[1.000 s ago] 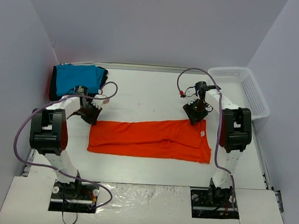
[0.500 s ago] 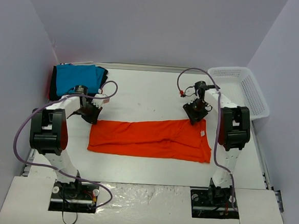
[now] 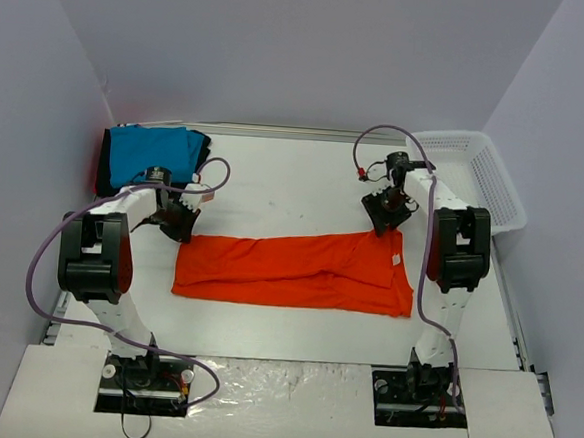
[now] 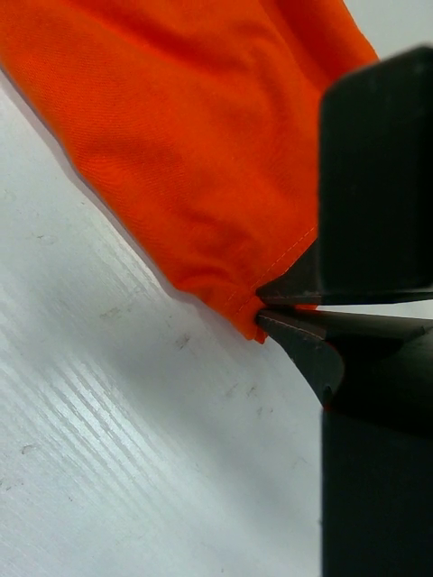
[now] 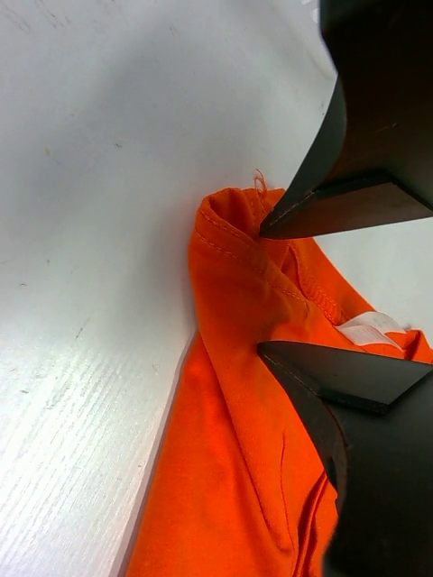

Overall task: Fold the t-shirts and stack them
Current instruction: Fold the other side of the tshirt into a rectangle

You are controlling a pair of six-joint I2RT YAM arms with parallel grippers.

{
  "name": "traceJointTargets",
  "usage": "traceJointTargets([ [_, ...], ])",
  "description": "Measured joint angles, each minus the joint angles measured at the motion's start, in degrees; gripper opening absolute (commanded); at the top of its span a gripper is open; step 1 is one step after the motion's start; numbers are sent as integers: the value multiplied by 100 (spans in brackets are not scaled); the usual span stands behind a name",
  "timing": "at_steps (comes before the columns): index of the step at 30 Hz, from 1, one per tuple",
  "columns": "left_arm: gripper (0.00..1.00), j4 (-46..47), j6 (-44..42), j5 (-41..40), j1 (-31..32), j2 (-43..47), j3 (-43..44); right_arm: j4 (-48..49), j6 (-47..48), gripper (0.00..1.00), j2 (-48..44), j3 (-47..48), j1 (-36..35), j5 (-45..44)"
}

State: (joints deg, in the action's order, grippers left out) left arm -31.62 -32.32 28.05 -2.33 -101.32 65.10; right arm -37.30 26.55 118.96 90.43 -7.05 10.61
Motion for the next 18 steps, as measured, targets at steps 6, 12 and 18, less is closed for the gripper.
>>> traceJointTargets([
  [6, 2, 2, 0, 37, 0, 0, 0, -2, 46, 5, 111, 13, 22, 125],
  [12, 2, 2, 0, 48, 0, -2, -7, -20, 101, 0, 214, 13, 61, 260],
  [18, 3, 4, 120, 63, -15, -2, -7, -17, 116, 0, 201, -4, 177, 385],
])
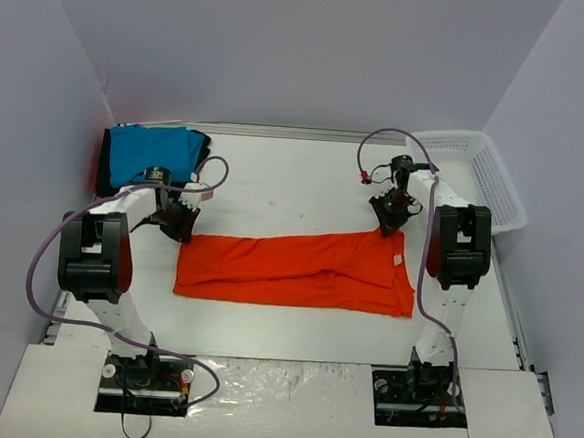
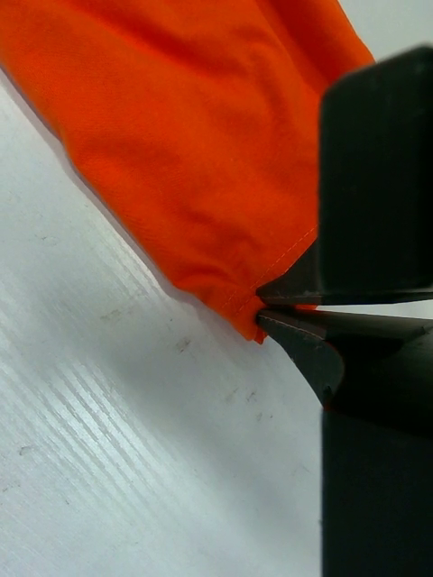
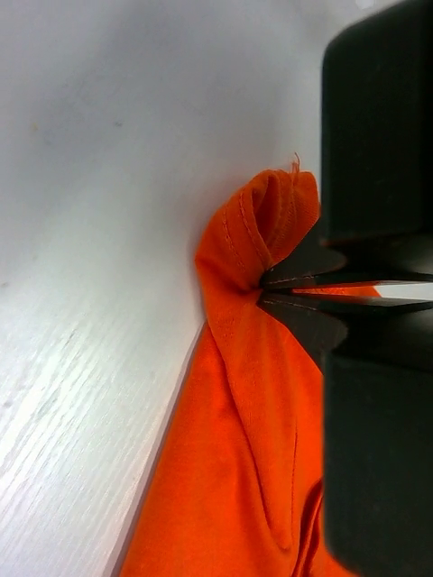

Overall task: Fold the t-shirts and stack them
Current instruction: Fold the other side of the tshirt into a rectangle

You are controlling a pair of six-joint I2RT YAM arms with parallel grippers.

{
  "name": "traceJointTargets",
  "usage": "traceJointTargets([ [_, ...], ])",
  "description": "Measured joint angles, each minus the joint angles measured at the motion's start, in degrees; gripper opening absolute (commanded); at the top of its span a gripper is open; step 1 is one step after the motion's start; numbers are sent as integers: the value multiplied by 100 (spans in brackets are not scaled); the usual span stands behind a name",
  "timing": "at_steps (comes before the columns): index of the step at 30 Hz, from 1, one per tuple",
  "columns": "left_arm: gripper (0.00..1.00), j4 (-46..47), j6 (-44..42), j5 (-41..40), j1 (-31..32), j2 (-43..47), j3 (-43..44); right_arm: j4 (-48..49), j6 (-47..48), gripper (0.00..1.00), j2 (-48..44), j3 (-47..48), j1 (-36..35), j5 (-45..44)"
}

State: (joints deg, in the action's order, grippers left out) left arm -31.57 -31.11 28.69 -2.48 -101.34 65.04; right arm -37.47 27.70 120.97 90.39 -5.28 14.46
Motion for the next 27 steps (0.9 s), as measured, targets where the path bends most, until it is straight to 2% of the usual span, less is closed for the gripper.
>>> traceJointTargets([
  [12, 2, -129, 332, 68, -109, 33, 651, -26, 107, 0, -376, -385, 452, -9],
  [27, 2, -31, 474, -260, -138, -9, 636, -22, 234, 0, -376, -557, 640, -4],
])
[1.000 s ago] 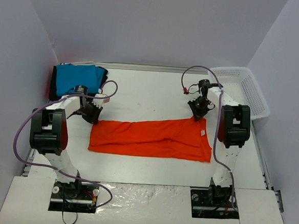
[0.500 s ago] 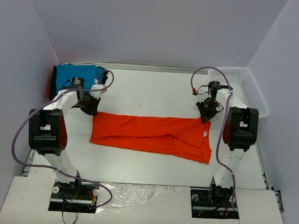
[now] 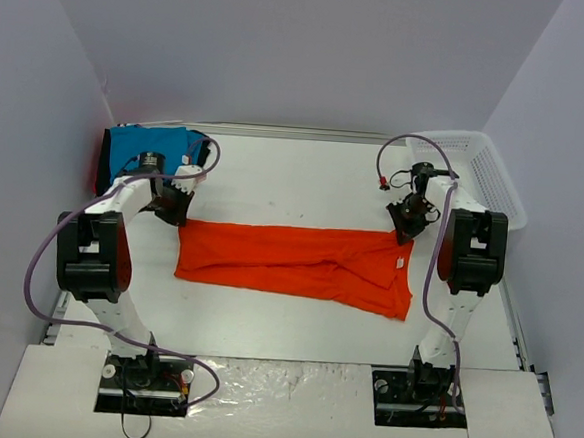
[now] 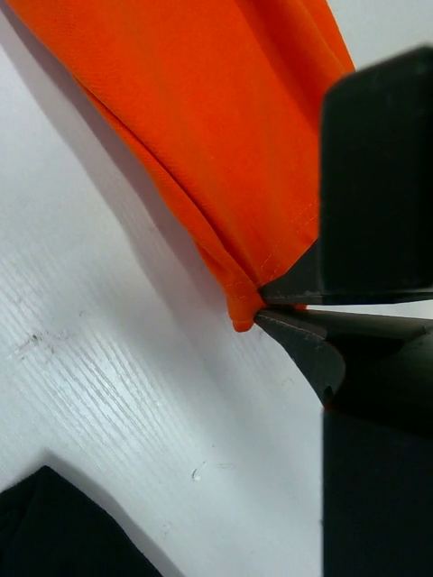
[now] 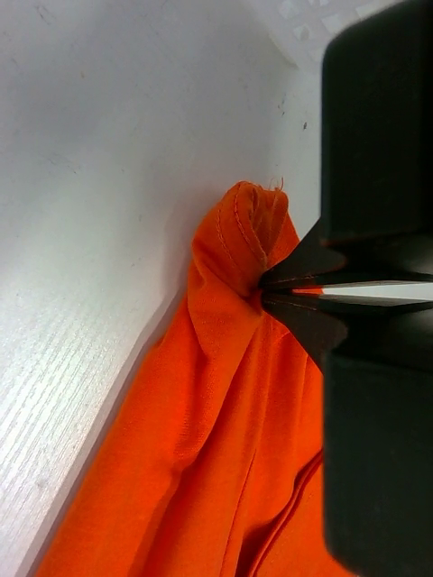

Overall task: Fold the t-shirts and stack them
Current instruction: Fold the other side of the tshirt into a rectangle

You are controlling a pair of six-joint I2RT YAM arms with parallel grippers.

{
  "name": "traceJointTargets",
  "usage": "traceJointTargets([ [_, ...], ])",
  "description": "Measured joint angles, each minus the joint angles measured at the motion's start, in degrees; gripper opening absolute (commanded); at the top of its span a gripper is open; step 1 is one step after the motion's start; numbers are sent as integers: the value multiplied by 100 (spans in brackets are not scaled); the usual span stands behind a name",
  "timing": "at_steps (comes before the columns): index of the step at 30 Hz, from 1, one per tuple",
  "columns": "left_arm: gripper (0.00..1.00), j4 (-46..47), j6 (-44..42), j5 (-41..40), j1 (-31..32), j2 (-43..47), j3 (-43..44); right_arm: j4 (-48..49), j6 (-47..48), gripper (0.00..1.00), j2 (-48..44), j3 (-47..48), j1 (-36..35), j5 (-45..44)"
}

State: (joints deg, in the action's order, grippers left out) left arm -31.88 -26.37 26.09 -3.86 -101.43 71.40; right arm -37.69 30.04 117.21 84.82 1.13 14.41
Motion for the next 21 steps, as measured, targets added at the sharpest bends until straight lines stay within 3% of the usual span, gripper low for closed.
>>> traceJointTargets([
  [5, 3, 157, 162, -205, -31, -234, 0, 0, 0, 0, 0, 0, 0, 24],
  [8, 16, 179, 199, -240, -31, -437, 0, 0, 0, 0, 0, 0, -4, 48],
  [10, 17, 179, 216, -275, -35, -494, 0, 0, 0, 1, 0, 2, -2, 48],
  [13, 35, 184, 251, -225, -70, -496, 15, -20, -7, 7, 0, 28, -2, 55],
  [14, 37, 181, 264, -192, -79, -496, 26, -37, -13, 17, 0, 63, -4, 72],
  [18, 42, 109, 306, -61, -85, -422, 83, -138, -42, 32, 0, 295, -44, 164],
  [21, 42, 33, 308, -39, -94, -186, 173, -229, -70, 37, -24, 514, -70, 238],
])
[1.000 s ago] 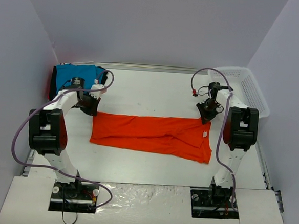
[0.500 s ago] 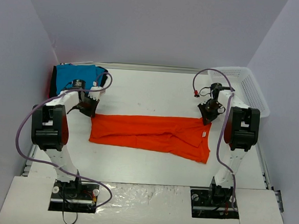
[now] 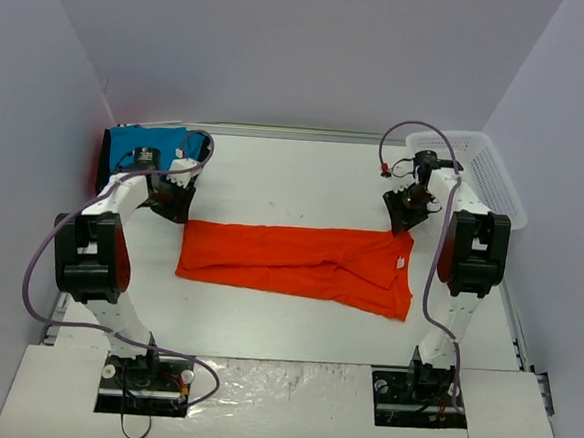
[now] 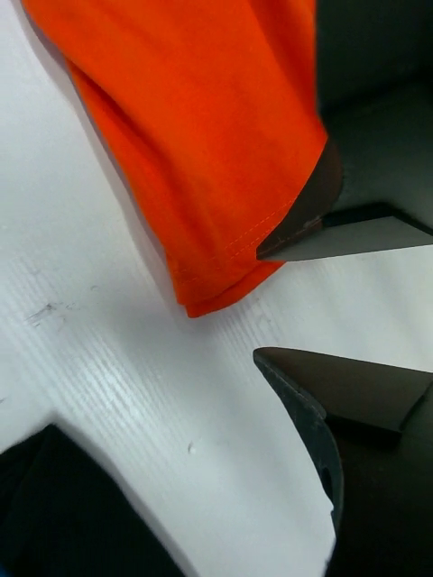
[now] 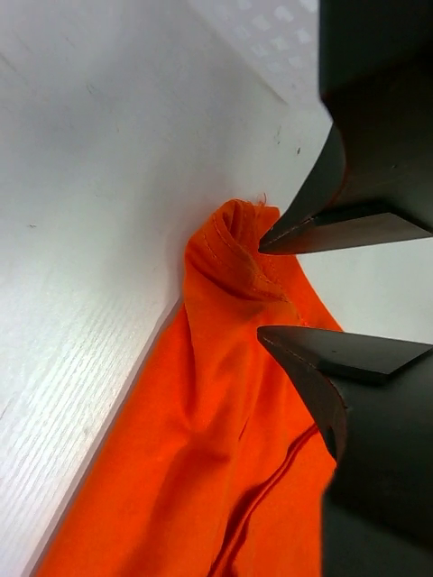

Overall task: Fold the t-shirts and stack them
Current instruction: Fold the other side of the tshirt into a rectangle, then rotate the tshirt 90 degrees

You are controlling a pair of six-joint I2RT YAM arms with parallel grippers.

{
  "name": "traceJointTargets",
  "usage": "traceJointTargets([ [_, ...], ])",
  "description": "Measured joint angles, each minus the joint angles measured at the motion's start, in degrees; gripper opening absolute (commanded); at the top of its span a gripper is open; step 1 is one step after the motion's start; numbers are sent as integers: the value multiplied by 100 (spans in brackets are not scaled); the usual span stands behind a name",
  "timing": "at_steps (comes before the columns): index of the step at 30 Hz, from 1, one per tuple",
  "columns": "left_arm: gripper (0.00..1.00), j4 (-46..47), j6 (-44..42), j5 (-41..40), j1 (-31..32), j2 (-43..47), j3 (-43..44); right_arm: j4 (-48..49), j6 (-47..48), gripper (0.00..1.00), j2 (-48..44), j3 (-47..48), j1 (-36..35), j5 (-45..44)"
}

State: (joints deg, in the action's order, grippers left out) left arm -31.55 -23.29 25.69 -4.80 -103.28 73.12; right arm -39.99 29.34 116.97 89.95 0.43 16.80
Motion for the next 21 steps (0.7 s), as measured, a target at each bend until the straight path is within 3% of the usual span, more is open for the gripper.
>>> traceJointTargets([
  [2, 42, -59, 0, -4, 0, 286, 59, -68, -39, 41, -92, 92, -39, 28],
  [7, 45, -271, 11, -11, -4, 1419, 199, -208, -90, 40, -704, 216, -227, 175],
  [9, 47, -334, 17, -28, -4, 1934, 205, -229, -79, 24, -1069, 136, -326, 212],
  [10, 50, -389, 20, -55, -4, 2221, 201, -238, -81, 6, -1281, 24, -387, 214],
  [11, 51, -433, 15, -66, -7, 2485, 179, -249, -35, 0, -1460, -101, -444, 212],
  [17, 55, -616, -55, -225, -9, 3912, -741, -518, 140, 0, -2225, -1526, -935, 127],
  [21, 57, -793, -103, -350, -11, 4389, -1589, -739, 299, 0, -2367, -2389, -1021, 7],
])
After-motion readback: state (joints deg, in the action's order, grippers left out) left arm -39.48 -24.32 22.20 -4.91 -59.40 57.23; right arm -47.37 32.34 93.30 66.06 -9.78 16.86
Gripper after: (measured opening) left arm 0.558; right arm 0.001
